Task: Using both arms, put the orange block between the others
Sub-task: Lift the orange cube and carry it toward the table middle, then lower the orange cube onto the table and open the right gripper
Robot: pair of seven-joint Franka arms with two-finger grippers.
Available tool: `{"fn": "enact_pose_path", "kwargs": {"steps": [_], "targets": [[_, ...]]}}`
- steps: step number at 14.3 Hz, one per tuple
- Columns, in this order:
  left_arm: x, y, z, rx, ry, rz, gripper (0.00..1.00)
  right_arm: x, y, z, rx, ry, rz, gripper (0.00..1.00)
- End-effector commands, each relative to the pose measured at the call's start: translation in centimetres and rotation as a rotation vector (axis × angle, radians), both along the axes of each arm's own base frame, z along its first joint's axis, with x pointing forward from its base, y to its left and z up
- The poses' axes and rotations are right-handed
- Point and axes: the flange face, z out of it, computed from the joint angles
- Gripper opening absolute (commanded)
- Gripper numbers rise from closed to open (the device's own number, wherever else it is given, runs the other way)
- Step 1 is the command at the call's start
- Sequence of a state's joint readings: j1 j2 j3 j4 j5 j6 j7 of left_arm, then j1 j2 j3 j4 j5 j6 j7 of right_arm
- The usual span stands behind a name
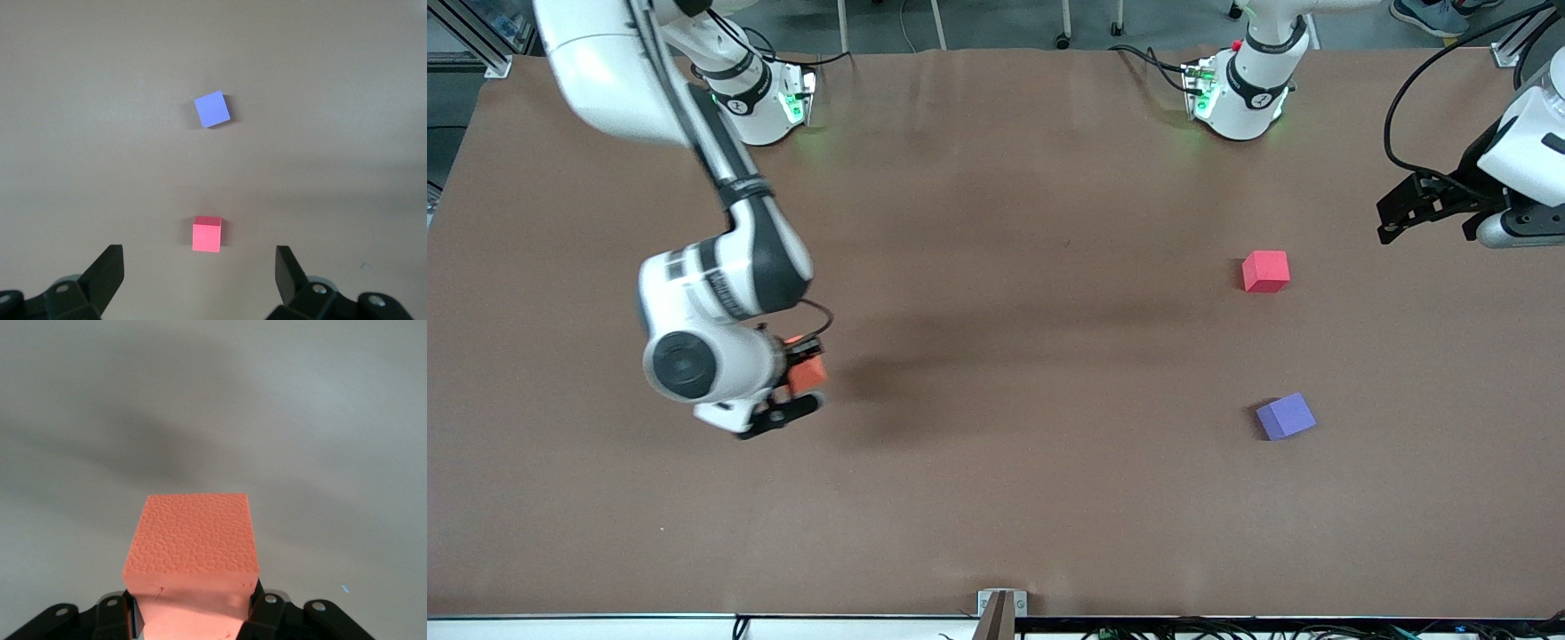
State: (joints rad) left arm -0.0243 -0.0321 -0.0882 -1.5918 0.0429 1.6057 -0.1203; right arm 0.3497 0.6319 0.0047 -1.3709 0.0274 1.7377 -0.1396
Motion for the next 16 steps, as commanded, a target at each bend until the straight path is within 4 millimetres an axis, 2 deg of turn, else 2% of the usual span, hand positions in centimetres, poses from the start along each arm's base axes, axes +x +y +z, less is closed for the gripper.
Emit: {"fn": "enact_pose_path", "kwargs": {"steps": [1,3,5,9,11,12,14,15,16], "targets": [[-0.2,0.1,0.4,-0.014,0.004,0.012,1.00,-0.4,5.5,-1.5,0.085,-0.063,0.246,0.40],[-0.2,0.1,0.4,-0.014,0.004,0.012,1.00,-0.9,8.9,-3.5,0.160,-0.108,0.518,0.41],[-0.2,0.1,0.4,-0.014,0.004,0.012,1.00,-2.2,12.6,-5.4,0.193,-0.128,0.725,0.40],[-0.2,0.1,0.4,-0.014,0.004,0.014,1.00,-6.8,21.4,-8.5,0.150,-0.125,0.936,0.40],[-0.2,0.1,0.4,-0.014,0.004,0.013,1.00,-8.4,23.6,-9.9,0.114,-0.122,1.001,0.40],[-0.2,0.1,0.4,-0.014,0.004,0.014,1.00,-8.5,23.7,-10.4,0.112,-0.118,1.004,0.40],[-0.1,0.0,0.3,-0.014,0.004,0.012,1.00,-8.7,24.4,-10.2,0.110,-0.128,1.014,0.41],[-0.1,-0.2,0.3,-0.014,0.004,0.011,1.00,-8.9,24.7,-10.3,0.105,-0.131,1.018,0.50],[-0.1,-0.4,0.2,-0.014,0.004,0.008,1.00,-9.0,24.8,-10.5,0.100,-0.135,1.023,0.89]]}}
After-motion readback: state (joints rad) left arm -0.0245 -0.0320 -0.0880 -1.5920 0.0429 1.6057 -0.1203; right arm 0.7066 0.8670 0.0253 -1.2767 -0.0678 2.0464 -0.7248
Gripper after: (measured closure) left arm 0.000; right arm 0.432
